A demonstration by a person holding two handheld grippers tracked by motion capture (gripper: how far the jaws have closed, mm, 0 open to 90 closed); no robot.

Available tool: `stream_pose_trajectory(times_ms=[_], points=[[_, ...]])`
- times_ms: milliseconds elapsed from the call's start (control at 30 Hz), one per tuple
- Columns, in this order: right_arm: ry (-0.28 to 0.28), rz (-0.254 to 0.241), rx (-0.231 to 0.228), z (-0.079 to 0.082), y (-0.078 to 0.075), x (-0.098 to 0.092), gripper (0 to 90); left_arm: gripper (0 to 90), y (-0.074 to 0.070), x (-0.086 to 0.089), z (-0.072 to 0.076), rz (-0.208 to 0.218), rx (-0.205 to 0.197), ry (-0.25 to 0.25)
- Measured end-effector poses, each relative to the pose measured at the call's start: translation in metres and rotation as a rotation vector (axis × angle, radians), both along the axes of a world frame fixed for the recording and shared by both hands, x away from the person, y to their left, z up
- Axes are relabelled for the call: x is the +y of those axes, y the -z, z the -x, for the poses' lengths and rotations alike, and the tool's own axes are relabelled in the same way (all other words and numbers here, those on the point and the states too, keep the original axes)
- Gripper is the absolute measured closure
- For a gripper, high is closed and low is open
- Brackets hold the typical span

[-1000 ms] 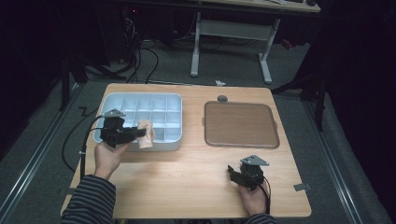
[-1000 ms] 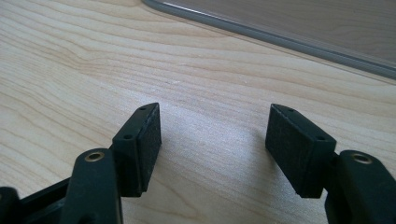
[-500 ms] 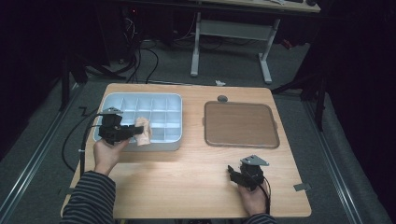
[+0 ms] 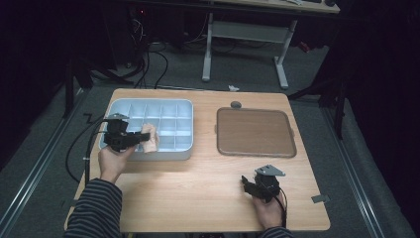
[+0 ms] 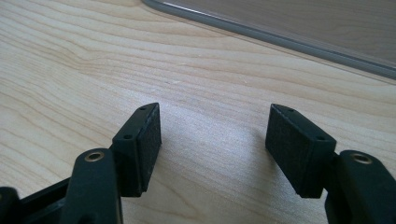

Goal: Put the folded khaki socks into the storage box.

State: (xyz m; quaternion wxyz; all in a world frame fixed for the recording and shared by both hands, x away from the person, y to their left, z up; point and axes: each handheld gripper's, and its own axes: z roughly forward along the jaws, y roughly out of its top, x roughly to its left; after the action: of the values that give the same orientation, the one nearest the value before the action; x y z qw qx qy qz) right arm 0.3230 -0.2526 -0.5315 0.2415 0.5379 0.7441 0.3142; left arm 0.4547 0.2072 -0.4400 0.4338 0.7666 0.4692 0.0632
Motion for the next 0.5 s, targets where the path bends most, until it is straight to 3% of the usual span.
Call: stream_pose_trajectory(times_ms=[500], points=[[0.0, 0.0, 0.0, 0.0, 0.0, 0.0, 36.1, 74.9, 0.011, 0.0011, -0.01, -0.04, 0.046, -0.01]])
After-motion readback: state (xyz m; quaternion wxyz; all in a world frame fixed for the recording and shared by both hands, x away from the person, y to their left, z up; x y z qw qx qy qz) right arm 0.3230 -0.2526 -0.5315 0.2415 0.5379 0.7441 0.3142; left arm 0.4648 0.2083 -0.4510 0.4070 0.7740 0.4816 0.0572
